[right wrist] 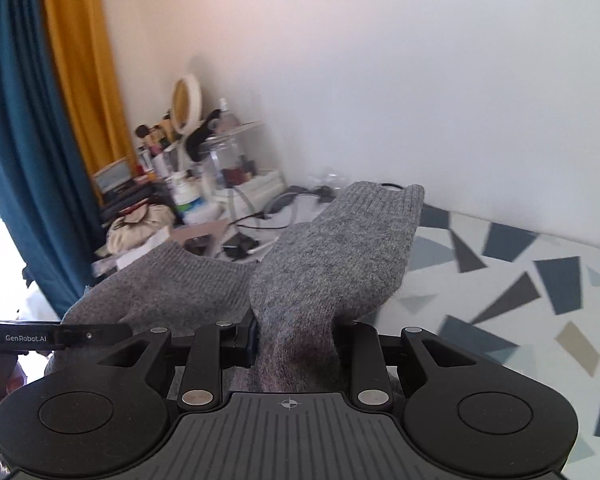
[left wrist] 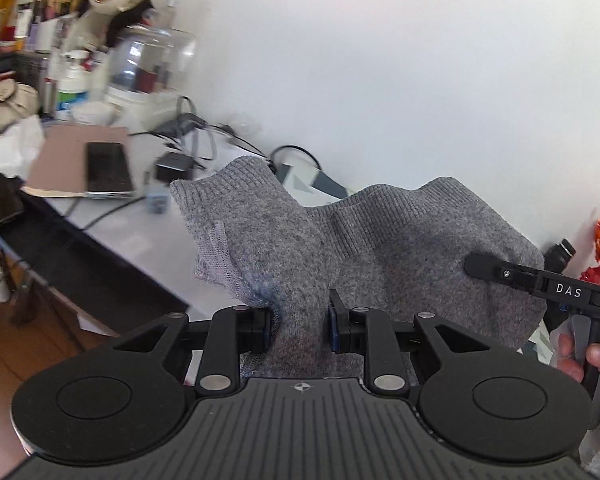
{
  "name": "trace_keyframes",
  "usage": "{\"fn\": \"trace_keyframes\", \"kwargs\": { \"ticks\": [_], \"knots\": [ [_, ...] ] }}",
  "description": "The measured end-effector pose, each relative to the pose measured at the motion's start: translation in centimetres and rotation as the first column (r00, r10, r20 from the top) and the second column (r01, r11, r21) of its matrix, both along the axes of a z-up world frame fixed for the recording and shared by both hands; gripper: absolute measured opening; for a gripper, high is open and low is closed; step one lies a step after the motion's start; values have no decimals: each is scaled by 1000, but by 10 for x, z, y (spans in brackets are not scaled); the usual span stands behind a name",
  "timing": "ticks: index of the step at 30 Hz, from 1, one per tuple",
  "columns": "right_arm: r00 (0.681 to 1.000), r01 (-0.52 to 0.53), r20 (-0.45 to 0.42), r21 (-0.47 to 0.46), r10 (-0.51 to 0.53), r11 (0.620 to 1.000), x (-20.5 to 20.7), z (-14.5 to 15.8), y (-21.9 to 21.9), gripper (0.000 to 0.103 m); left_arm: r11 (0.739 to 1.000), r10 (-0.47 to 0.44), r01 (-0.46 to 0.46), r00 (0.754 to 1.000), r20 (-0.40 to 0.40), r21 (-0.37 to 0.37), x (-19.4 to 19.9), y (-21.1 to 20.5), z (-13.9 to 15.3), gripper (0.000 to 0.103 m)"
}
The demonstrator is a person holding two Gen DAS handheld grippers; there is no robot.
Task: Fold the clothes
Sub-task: 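Close both grippers on the folded grey sweater edge, then lift the grey sweater with both grippers and carry it toward the chair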
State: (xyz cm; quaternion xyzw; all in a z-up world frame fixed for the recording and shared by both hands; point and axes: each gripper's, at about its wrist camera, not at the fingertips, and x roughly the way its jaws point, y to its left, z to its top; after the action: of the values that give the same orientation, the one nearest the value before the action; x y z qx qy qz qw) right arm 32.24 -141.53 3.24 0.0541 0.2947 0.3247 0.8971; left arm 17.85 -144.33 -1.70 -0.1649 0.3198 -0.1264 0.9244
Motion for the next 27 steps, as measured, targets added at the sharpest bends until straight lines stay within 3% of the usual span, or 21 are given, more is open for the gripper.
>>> {"fn": "trace_keyframes", "kwargs": {
  "ticks": [5,10,17,23,27],
  "knots": [
    [985,-170,-2,38,171,985,-27,13,89,23,984,175,-175,984,25,33,-67,92,12,25],
    [934,-356,-17,52,357,933,-34,19,172,24,926,376,-377,926,26,30,-129,174,14,25],
    [812,-582,-30,38,583,812,-53,14,308,24,783,623,-622,783,-2,12,-190,269,3,25],
    [683,-728,-62,23,728,685,-70,-9,432,24,662,749,-748,661,-40,42,-222,357,-13,25],
    [603,-794,-87,33,793,607,-57,-36,520,23,586,810,-809,582,-70,49,-229,427,-22,25]
  ]
}}
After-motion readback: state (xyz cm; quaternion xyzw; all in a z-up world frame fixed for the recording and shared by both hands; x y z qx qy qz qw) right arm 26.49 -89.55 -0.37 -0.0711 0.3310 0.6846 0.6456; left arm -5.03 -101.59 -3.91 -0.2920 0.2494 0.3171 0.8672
